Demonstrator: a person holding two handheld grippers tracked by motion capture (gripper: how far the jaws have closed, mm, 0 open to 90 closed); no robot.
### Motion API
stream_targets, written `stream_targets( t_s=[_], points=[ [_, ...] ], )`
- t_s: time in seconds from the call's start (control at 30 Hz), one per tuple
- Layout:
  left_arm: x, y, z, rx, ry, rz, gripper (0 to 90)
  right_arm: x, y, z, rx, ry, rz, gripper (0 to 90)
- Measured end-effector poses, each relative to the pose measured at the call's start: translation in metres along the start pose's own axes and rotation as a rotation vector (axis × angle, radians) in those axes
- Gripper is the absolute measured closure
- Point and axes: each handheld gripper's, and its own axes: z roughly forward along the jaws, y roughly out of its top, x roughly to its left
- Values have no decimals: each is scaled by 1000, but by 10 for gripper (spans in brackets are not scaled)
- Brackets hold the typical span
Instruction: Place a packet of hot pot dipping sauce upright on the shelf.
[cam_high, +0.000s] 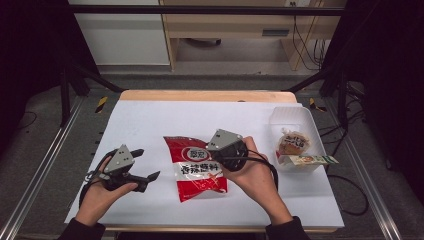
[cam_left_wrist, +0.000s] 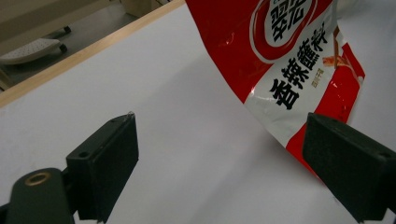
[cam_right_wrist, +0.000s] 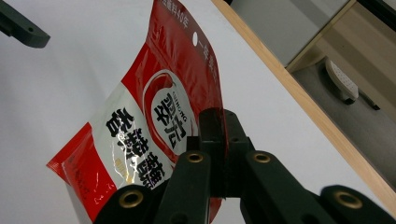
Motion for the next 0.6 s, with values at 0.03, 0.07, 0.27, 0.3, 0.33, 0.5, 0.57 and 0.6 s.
stream_targets(
  t_s=[0.03,0.07,0.27,0.3,0.33,0.5,0.57,0.6],
  points=[
    [0,3,1,-3,-4,1,112,0,1,0,-5,1,1,900],
    [0,7,1,-4,-9,4,118,0,5,-2,-6,3,-8,900],
    [0,25,7,11,-14,39,122,2,11,-4,-12,8,-26,900],
    [0,27,7,15,-15,45,123,2,12,-4,-10,11,-31,900],
    [0,28,8,10,-14,42,126,3,14,-4,-9,12,-33,900],
    [3,30,9,10,-29,35,180,4,17,-4,-10,22,-46,900],
    [4,29,9,13,-30,35,204,5,19,-3,-11,26,-52,900],
    [5,29,9,11,-31,35,216,6,19,-3,-9,28,-54,900]
  ],
)
